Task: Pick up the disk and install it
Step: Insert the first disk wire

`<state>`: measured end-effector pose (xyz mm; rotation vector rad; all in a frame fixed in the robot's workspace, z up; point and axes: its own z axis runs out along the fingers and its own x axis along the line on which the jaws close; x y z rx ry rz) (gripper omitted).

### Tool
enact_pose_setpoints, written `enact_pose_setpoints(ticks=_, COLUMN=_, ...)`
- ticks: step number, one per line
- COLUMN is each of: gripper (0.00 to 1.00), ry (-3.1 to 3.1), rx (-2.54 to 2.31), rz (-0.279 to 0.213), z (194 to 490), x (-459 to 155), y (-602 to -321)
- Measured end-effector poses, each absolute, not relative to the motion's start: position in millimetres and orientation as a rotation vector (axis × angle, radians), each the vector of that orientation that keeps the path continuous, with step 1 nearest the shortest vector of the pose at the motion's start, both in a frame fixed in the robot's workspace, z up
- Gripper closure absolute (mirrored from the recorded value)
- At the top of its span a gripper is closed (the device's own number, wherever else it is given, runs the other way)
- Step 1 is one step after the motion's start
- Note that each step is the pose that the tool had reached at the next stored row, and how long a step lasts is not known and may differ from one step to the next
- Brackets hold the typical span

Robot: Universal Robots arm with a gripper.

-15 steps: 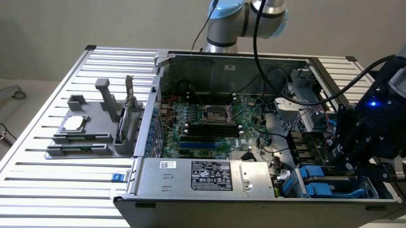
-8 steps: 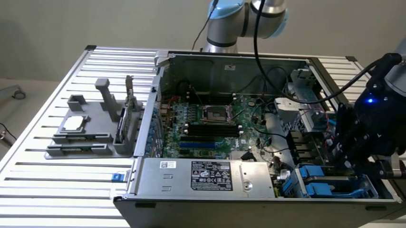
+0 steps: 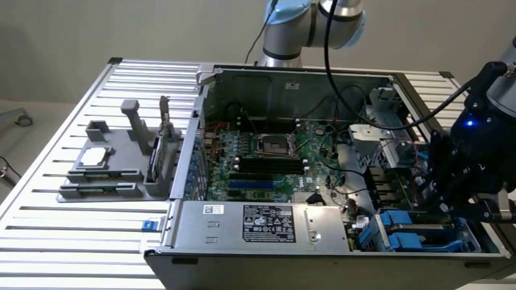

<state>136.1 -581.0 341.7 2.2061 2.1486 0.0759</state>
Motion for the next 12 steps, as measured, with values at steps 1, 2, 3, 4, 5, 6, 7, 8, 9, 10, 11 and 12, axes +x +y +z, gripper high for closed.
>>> enact_pose_setpoints(ticks=1, gripper=0.83, ry=2.144, rx=2.207, rz=0.072, z=341.7, x=136.1, y=-580.8)
enact_pose_setpoints(ticks=2, gripper=0.83, ry=2.141, rx=2.207, rz=0.069, z=341.6, x=136.1, y=-580.7)
enact_pose_setpoints(ticks=3, gripper=0.83, ry=2.138, rx=2.207, rz=0.065, z=341.5, x=136.2, y=-580.7)
enact_pose_setpoints(ticks=4, gripper=0.83, ry=2.136, rx=2.206, rz=0.062, z=341.5, x=136.2, y=-580.7)
enact_pose_setpoints(ticks=5, gripper=0.83, ry=2.134, rx=2.206, rz=0.059, z=341.5, x=136.2, y=-580.7)
enact_pose_setpoints(ticks=6, gripper=0.83, ry=2.131, rx=2.206, rz=0.057, z=341.4, x=136.2, y=-580.7)
enact_pose_setpoints(ticks=7, gripper=0.83, ry=2.130, rx=2.205, rz=0.055, z=341.4, x=136.2, y=-580.7)
enact_pose_setpoints(ticks=8, gripper=0.83, ry=2.129, rx=2.205, rz=0.053, z=341.3, x=136.2, y=-580.7)
enact_pose_setpoints(ticks=9, gripper=0.83, ry=2.129, rx=2.205, rz=0.053, z=341.3, x=136.2, y=-580.8)
enact_pose_setpoints(ticks=10, gripper=0.83, ry=2.129, rx=2.205, rz=0.053, z=341.3, x=136.2, y=-580.8)
enact_pose_setpoints(ticks=11, gripper=0.83, ry=2.129, rx=2.205, rz=0.053, z=341.2, x=136.2, y=-580.7)
enact_pose_setpoints(ticks=12, gripper=0.83, ry=2.128, rx=2.205, rz=0.052, z=341.1, x=136.2, y=-580.7)
